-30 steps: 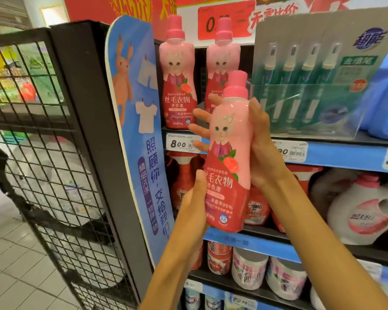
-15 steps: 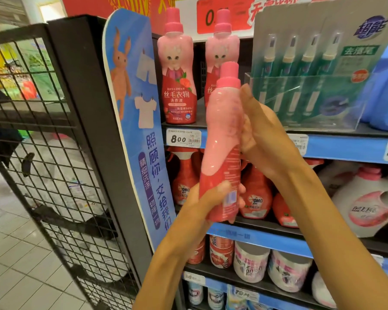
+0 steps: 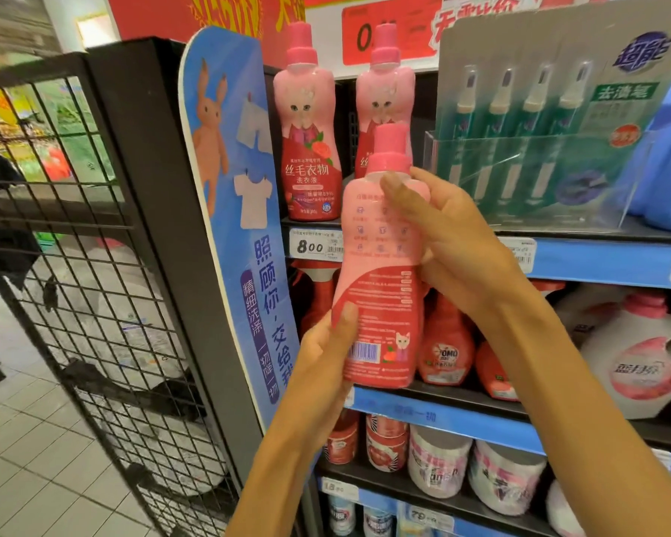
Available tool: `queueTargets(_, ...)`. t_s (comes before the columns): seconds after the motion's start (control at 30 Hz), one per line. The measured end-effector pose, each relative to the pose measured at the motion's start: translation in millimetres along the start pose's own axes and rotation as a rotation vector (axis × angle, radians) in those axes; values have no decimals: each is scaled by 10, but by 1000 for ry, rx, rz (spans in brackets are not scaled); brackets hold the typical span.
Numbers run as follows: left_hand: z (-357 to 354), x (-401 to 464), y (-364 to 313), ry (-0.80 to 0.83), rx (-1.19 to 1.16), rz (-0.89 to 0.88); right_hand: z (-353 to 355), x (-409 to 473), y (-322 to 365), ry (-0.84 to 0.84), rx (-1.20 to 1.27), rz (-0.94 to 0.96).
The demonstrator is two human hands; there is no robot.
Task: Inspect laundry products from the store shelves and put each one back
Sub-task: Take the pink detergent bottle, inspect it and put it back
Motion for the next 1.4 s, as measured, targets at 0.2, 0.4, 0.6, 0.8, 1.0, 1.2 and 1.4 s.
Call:
queueTargets(0.2,-90,-8,169,70,-249,99,-62,37,-187,152,195,-176)
queueTargets(0.4,-36,43,99,-37,181,-4,92,69,-181,-67,111,-47)
queueTargets(0.6,-140,37,27,42,332,-43,142,66,-168,-63,46,-48)
queueTargets(0.8,-334,-72,51,309,-223,7,72,45,-244,29,127,-107)
queueTargets(1.0,-47,-82,42,56,121,88,156,74,-182,-88,33,-51)
queueTargets(1.2,-66,-126,-182,19,70,-4,113,85,-143,-34,47,-126)
queueTargets(1.4,-251,-181,-379,158,-450,-29,37,49,-258,-2,113,-192)
Point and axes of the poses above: each hand's wrist, its own x-axis towards the middle knuckle, its own z-axis out of the back of the hand, y = z × x, the point moved 8 cm from there along x, towards the middle knuckle, and after that the axes turned 6 degrees about y, right-handed, at the moved point
